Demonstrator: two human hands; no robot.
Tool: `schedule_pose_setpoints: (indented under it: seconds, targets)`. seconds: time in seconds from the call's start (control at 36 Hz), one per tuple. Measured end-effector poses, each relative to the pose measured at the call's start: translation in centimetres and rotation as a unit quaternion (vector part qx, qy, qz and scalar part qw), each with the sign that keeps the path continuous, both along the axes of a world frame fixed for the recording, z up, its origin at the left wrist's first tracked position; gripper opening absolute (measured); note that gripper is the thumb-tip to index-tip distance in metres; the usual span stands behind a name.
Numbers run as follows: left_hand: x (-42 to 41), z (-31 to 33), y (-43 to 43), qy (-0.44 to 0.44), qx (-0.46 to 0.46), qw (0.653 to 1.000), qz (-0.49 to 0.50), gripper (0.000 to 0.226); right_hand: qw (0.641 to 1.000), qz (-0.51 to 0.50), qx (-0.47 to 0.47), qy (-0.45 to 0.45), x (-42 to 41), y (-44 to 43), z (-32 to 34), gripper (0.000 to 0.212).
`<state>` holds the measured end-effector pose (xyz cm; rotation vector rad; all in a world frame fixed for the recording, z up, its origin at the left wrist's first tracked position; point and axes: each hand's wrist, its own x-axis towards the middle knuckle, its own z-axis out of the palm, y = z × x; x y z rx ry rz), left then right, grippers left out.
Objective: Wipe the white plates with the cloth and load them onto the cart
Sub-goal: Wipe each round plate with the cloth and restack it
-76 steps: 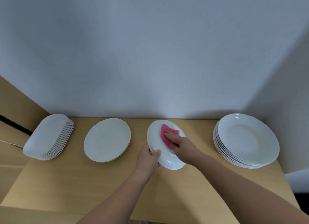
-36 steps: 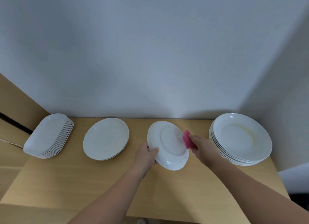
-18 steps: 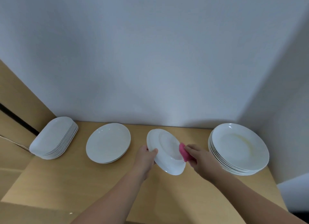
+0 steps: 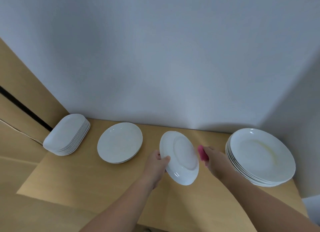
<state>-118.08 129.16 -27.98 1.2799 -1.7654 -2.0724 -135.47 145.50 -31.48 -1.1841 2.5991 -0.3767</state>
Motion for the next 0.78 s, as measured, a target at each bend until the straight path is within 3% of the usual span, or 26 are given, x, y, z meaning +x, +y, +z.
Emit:
schedule_pose_setpoints:
  seconds: [0.14, 0.31, 0.53, 0.67, 0.78]
  targets:
    - [0.5, 1.2, -0.1, 0.018, -0.039, 0.999, -0.017, 0.016, 0.998, -0.007, -0.065, -0.006, -0.6, -0.3, 2.2, 0.013]
    - [1.4, 4.0, -1.4, 0.023, -0.091, 0.996, -0.008, 0.015, 0.992, 0.025, -0.106, 0.056, -0.2, -1.6, 5.5, 0.014]
    - [2.5, 9.1, -4.1, 0.043, -0.23, 0.972, -0.022, 0.019, 0.988, 0.053, -0.101, 0.101, 0.4, -3.8, 8.4, 0.017]
    - [3.6, 10.1, -6.4, 0.031, -0.366, 0.929, -0.052, 0.017, 0.988, 0.065, -0.105, 0.096, 1.0, -5.0, 9.1, 0.027]
    - [4.9, 9.1, -8.5, -0.038, -0.515, 0.853, -0.079, 0.021, 0.986, 0.077, -0.112, 0.096, 1.6, -5.9, 9.5, 0.03]
